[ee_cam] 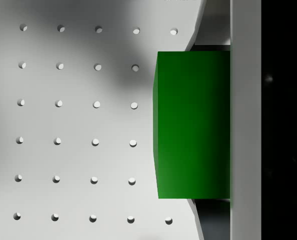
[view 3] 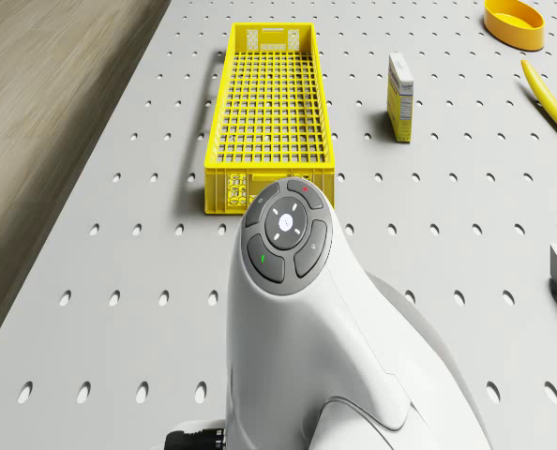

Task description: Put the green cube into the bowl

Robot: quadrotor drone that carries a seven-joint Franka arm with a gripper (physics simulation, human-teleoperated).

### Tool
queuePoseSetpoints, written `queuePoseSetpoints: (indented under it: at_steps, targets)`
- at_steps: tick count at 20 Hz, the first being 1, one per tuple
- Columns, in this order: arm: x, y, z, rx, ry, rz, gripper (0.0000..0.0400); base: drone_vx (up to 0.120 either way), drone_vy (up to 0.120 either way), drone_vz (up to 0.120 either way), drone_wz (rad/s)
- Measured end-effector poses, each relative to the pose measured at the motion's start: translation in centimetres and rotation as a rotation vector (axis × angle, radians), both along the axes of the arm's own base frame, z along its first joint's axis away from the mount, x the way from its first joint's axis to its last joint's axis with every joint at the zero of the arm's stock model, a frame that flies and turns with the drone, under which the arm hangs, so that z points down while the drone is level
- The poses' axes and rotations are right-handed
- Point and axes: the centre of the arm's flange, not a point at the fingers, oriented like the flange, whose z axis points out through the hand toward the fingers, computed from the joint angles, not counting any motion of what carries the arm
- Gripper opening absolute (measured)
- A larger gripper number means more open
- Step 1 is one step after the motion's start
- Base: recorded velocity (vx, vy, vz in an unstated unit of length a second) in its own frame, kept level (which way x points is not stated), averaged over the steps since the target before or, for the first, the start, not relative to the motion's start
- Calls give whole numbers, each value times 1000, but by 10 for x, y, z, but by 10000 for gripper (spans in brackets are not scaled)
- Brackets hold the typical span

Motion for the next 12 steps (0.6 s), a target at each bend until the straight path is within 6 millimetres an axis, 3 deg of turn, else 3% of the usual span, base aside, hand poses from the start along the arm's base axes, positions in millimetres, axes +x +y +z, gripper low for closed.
queuePoseSetpoints:
  at_steps: [2,12]
  targets:
    - [0,0,0,0,0,3,252,120,-120,80,0]
    - [0,0,-1,0,0,3,252,120,-120,0,0]
